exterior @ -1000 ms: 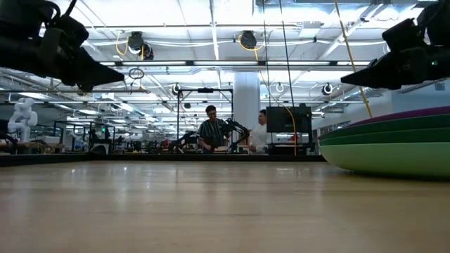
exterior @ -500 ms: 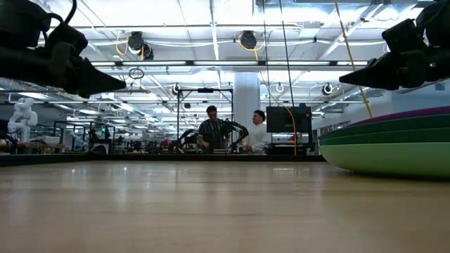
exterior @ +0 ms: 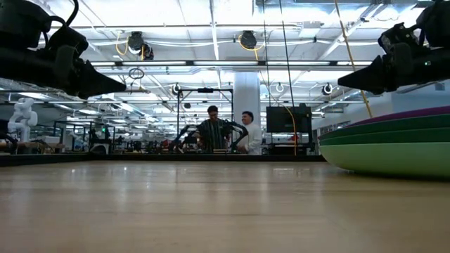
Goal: Stack plastic plates
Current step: Stack the blue plate on top of the other blue plate
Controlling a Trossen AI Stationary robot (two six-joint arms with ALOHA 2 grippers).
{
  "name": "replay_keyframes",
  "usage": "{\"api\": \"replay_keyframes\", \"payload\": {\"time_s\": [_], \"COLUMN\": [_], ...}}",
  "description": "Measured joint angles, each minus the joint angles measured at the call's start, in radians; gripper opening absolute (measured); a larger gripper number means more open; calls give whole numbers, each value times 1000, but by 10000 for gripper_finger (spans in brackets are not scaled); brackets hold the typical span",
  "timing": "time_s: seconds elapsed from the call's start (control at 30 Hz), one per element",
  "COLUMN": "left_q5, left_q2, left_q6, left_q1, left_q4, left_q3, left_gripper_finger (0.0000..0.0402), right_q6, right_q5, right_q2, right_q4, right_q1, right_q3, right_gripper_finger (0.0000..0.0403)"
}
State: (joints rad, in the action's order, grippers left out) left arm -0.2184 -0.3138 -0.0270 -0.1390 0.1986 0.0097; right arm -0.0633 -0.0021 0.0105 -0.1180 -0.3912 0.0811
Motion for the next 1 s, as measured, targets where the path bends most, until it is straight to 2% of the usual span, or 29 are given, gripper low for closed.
{"api": "replay_keyframes", "payload": {"time_s": [1.0], "left_q5": [0], "left_q2": [0], "left_q6": [5], "left_q1": [0], "left_q4": [0], "left_q3": [0], "left_gripper_finger": [7], "right_q6": [10], "right_q5": [0], "right_q2": [0], "right_q4": [58], "right_q1": [0], "right_q3": [-3], "right_gripper_finger": [54]}}
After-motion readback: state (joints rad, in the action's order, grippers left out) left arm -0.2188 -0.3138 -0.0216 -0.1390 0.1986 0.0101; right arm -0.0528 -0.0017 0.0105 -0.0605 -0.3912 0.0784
